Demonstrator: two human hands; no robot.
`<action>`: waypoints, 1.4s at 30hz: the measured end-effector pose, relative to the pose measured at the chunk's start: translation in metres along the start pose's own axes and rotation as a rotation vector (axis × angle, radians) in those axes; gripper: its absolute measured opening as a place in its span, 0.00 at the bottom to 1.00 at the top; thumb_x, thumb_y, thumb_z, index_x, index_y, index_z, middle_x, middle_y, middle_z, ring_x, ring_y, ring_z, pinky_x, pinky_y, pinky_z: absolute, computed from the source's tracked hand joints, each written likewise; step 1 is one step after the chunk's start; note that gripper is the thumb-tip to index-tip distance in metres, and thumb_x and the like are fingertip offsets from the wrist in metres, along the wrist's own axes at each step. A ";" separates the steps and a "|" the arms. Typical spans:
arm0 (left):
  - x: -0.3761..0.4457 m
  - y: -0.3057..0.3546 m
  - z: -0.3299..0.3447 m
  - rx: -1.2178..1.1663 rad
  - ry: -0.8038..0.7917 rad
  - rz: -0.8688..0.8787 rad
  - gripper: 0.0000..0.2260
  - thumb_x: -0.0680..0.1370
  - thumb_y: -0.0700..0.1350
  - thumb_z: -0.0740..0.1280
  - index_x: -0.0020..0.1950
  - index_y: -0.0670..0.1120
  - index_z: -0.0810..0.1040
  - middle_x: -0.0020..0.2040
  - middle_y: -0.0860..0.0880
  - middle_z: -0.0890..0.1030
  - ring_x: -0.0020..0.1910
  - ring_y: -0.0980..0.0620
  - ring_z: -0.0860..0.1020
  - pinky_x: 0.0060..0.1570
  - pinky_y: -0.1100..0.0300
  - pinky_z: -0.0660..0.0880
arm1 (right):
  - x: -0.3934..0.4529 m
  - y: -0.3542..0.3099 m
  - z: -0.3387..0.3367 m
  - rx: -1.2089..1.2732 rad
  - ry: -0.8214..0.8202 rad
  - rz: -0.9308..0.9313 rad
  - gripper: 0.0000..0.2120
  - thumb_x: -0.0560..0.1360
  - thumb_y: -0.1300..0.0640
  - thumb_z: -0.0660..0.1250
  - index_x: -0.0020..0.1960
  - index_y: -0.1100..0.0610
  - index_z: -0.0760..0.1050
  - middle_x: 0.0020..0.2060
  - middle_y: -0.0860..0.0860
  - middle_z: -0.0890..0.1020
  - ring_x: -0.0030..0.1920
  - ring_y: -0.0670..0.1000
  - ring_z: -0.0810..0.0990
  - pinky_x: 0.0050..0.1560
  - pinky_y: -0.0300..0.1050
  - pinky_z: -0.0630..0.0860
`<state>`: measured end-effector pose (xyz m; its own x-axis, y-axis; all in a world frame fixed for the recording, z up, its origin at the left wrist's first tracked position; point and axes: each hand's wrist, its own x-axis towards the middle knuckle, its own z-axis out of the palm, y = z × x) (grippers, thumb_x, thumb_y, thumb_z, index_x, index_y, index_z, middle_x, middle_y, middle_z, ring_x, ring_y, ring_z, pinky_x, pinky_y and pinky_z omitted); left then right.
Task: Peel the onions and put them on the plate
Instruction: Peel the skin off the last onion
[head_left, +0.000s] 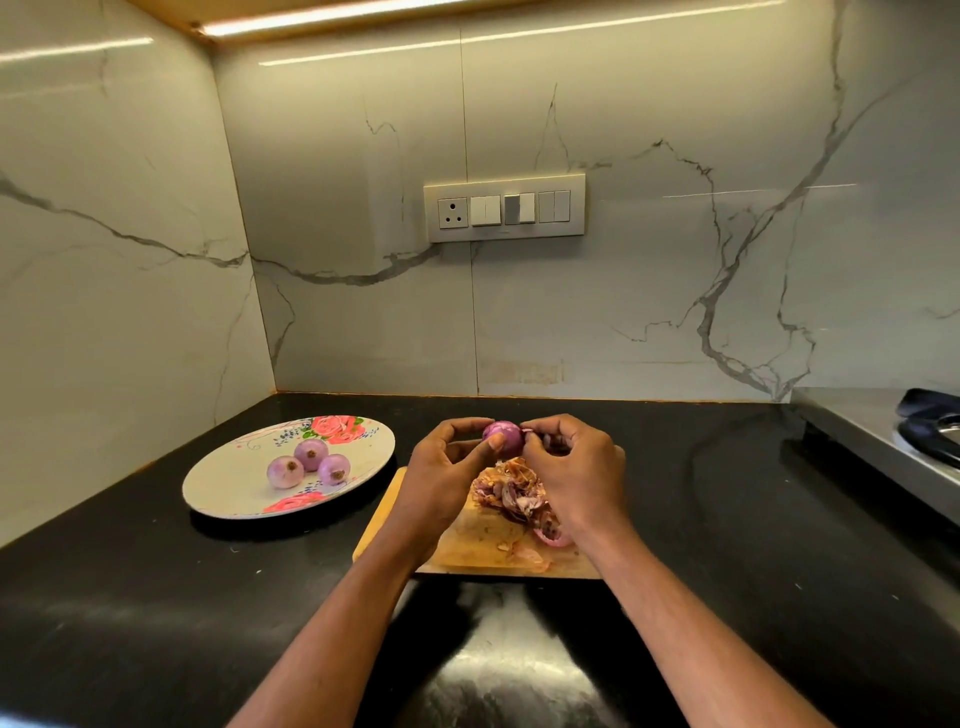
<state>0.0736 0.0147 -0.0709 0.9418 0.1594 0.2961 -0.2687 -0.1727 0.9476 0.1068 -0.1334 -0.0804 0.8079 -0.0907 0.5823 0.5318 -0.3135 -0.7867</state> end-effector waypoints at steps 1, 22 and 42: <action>0.000 0.000 0.001 -0.015 -0.009 -0.013 0.15 0.77 0.48 0.70 0.63 0.50 0.76 0.57 0.49 0.84 0.54 0.54 0.83 0.52 0.62 0.79 | 0.001 0.001 -0.002 0.032 0.000 0.012 0.04 0.76 0.55 0.73 0.50 0.50 0.85 0.40 0.42 0.85 0.43 0.40 0.83 0.46 0.34 0.81; 0.002 -0.002 0.001 -0.004 0.038 0.031 0.22 0.71 0.55 0.69 0.63 0.51 0.76 0.55 0.49 0.84 0.53 0.53 0.84 0.54 0.58 0.81 | 0.004 0.006 0.005 0.185 -0.228 0.136 0.08 0.79 0.55 0.69 0.58 0.49 0.83 0.47 0.45 0.86 0.52 0.45 0.84 0.57 0.49 0.82; 0.001 -0.003 0.007 0.039 0.032 0.028 0.08 0.80 0.49 0.66 0.60 0.54 0.75 0.56 0.51 0.82 0.52 0.55 0.83 0.52 0.61 0.81 | 0.003 0.007 0.000 0.277 -0.152 0.306 0.07 0.71 0.59 0.76 0.46 0.50 0.84 0.42 0.48 0.86 0.47 0.50 0.85 0.52 0.54 0.83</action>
<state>0.0768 0.0089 -0.0746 0.9269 0.1850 0.3265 -0.2860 -0.2150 0.9338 0.1130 -0.1358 -0.0839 0.9560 0.0061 0.2934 0.2934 -0.0269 -0.9556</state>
